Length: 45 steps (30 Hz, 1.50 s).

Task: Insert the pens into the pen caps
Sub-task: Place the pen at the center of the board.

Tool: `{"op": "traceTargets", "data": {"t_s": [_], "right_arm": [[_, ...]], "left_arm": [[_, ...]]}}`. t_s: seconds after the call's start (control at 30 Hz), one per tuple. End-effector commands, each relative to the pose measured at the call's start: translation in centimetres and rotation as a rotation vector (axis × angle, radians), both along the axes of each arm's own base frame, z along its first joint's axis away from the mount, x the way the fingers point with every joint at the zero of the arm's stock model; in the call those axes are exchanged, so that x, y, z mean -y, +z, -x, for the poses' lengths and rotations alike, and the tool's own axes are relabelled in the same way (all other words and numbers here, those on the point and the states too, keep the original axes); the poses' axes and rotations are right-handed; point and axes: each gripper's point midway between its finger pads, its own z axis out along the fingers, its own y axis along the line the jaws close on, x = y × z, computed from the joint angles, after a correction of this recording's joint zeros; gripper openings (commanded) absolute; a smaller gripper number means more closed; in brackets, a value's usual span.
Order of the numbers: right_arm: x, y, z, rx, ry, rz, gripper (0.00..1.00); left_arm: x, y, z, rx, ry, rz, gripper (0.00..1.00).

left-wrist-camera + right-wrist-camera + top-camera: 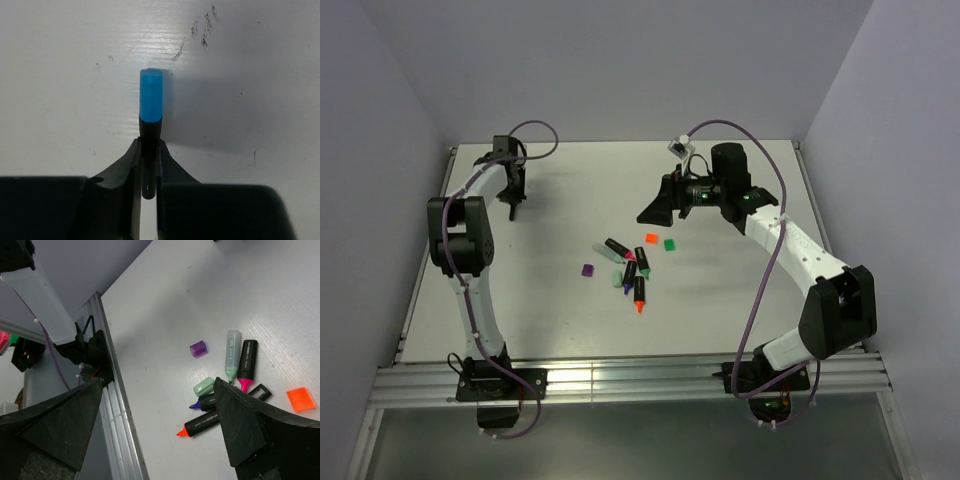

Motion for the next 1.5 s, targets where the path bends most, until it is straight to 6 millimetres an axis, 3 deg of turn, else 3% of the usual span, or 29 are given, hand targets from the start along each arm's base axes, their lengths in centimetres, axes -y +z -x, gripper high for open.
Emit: {"op": "traceTargets", "data": {"t_s": [0.0, 0.07, 0.23, 0.47, 0.53, 0.63, 0.7, 0.73, 0.77, 0.8, 0.83, 0.87, 0.93, 0.97, 1.1, 1.13, 1.17, 1.27, 1.3, 1.33, 1.4, 1.47], "right_arm": [[0.3, 0.7, 0.0, 0.041, 0.003, -0.003, 1.00], [0.3, 0.8, 0.0, 0.042, 0.002, -0.002, 1.00], [0.4, 0.8, -0.1, 0.041, -0.002, -0.001, 1.00], [0.4, 0.9, 0.0, 0.045, -0.003, 0.000, 1.00], [0.5, 1.1, 0.0, 0.050, -0.004, -0.001, 1.00], [0.7, 0.9, 0.0, 0.059, -0.018, 0.011, 1.00], [1.1, 0.7, -0.1, 0.058, -0.033, 0.029, 1.00], [1.2, 0.4, -0.1, 0.053, -0.036, 0.038, 1.00], [1.6, 0.0, 0.0, 0.037, -0.048, 0.056, 1.00], [2.2, -0.5, -0.4, 0.062, -0.069, 0.090, 1.00], [2.6, -1.0, -0.6, 0.074, -0.088, 0.121, 1.00], [3.1, -1.5, -0.5, 0.074, -0.104, 0.155, 1.00], [4.5, -2.6, -1.1, 0.101, -0.173, 0.229, 1.00], [5.1, -3.5, -1.0, 0.113, -0.180, 0.273, 1.00], [7.7, -5.3, -1.8, 0.142, -0.269, 0.418, 0.96], [8.1, -5.8, -2.1, 0.141, -0.290, 0.441, 0.92], [8.9, -6.2, -2.8, 0.140, -0.341, 0.484, 0.90], [9.5, -6.8, -3.9, 0.095, -0.408, 0.518, 0.81], [9.7, -7.0, -4.4, 0.085, -0.440, 0.534, 0.77], [9.7, -7.4, -4.8, 0.072, -0.460, 0.553, 0.63], [8.7, -7.6, -5.0, 0.082, -0.482, 0.591, 0.52], [6.3, -8.3, -4.4, 0.079, -0.458, 0.610, 0.52]], "left_arm": [[1.1, -0.2, -0.2, -0.007, -0.010, -0.009, 0.18], [2.1, -0.3, -0.1, -0.011, -0.032, 0.013, 0.25], [3.7, -0.1, 0.0, -0.012, -0.033, 0.054, 0.28], [4.8, 1.3, 0.0, 0.014, -0.046, 0.111, 0.48], [5.4, 1.9, -0.1, 0.019, -0.058, 0.142, 0.49], [6.9, 4.7, -0.5, 0.072, -0.102, 0.219, 0.49], [8.2, 9.8, -1.1, 0.216, -0.188, 0.263, 0.50], [9.6, 10.3, 0.1, 0.231, -0.260, 0.324, 0.51], [10.1, 14.7, 0.8, 0.337, -0.344, 0.316, 0.54], [10.7, 16.7, 1.1, 0.402, -0.389, 0.329, 0.56], [11.3, 17.1, 2.3, 0.409, -0.424, 0.358, 0.57], [12.3, 20.0, 3.8, 0.463, -0.489, 0.396, 0.59], [13.2, 21.1, 5.7, 0.464, -0.532, 0.443, 0.61], [14.0, 22.7, 6.9, 0.486, -0.570, 0.479, 0.60], [14.7, 24.2, 9.7, 0.508, -0.610, 0.517, 0.61], [14.8, 23.3, 10.3, 0.495, -0.612, 0.523, 0.61], [14.7, 24.5, 10.7, 0.547, -0.618, 0.515, 0.60], [14.3, 24.5, 11.5, 0.588, -0.554, 0.526, 0.58], [13.2, 24.3, 11.0, 0.592, -0.475, 0.500, 0.56], [12.9, 24.2, 10.9, 0.583, -0.421, 0.507, 0.55], [12.3, 23.5, 10.9, 0.559, -0.335, 0.532, 0.53], [11.9, 24.4, 11.4, 0.597, -0.318, 0.534, 0.55]]}}
